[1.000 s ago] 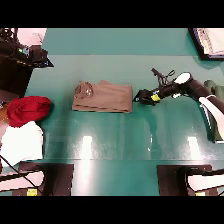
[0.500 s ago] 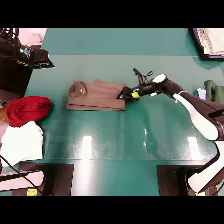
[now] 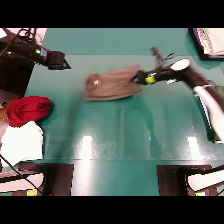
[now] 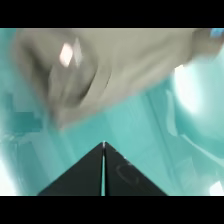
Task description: Fold the shirts.
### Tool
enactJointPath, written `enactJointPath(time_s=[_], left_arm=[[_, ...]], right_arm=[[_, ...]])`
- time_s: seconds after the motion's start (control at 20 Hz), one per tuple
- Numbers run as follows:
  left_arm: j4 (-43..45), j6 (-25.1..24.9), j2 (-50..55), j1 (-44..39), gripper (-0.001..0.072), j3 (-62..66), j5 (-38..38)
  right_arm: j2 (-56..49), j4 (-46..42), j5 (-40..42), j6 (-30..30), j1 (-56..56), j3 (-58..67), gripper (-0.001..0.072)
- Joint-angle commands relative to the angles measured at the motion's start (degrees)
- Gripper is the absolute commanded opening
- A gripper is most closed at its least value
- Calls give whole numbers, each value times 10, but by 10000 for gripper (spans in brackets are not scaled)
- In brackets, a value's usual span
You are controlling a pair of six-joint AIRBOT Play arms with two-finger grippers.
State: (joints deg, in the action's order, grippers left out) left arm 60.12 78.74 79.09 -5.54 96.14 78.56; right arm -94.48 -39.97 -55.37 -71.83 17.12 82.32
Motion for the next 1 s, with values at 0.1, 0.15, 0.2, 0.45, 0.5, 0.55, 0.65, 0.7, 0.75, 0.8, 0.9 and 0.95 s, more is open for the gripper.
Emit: enactJointPath(time_s=[0.1,0.15,0.2,0.45,0.5,0.55,0.65,0.7,0.75,0.8,0.9,0.95], left_arm=[[-1,-3,0,-74,26,0,-30],[-1,-3,0,-85,26,0,-36],[-1,-1,0,-96,26,0,-43],[-2,6,0,-143,26,0,-87],[-2,6,0,-149,26,0,-93],[-1,6,0,-154,26,0,-96],[-2,9,0,-156,26,0,-98],[-2,9,0,-156,26,0,-98],[-2,9,0,-156,26,0,-98],[-2,8,0,-156,26,0,-98],[-1,8,0,-156,26,0,-98],[-1,8,0,-156,26,0,-98]], right_arm=[[147,-161,-40,-63,-237,1,24],[160,-160,-45,-63,-288,1,24],[169,-160,-47,-63,-337,1,23],[156,-150,-47,-61,-522,1,23],[147,-150,-48,-61,-538,1,23],[138,-150,-48,-61,-548,1,23],[123,-115,-46,-45,-559,2,23],[119,-77,-43,-22,-563,2,22],[119,-42,-37,-6,-564,2,23],[119,-28,-33,-5,-566,10,22],[119,-33,-45,0,-563,51,23],[119,-32,-53,1,-563,77,23]])
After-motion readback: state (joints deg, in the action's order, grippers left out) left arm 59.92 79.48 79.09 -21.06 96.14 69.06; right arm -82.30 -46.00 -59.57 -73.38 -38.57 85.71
